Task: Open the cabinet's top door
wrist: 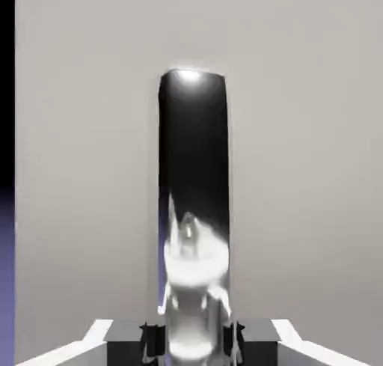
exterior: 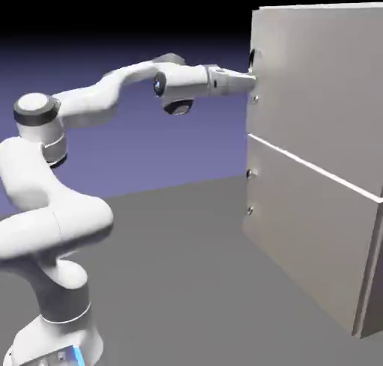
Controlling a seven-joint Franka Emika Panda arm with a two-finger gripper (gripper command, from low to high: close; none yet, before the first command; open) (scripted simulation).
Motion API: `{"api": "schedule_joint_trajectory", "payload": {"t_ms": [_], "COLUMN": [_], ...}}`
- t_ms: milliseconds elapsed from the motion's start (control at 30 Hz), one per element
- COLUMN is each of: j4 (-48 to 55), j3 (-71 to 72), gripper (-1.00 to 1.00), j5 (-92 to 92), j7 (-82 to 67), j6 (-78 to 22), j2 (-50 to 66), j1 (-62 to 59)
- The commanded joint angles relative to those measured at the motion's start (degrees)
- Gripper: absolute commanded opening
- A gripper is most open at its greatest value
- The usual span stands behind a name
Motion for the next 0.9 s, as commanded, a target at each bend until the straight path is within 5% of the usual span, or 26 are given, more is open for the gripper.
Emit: {"api": "schedule_joint_trajectory", "payload": {"t_ms": [0,433,867], "j4": [-2.1,-29.1,-50.3], "j3": [-1.3,-17.8,-43.9], "gripper": [-1.00,-1.00,-1.00], "j5": [1.4,5.6,-12.3], "j7": [-1.5,-15.0,-19.9], "j6": [-1.7,-22.3,-42.6], "j2": [-0.7,-5.7,-13.0], "j1": [1.7,24.9,42.8]}}
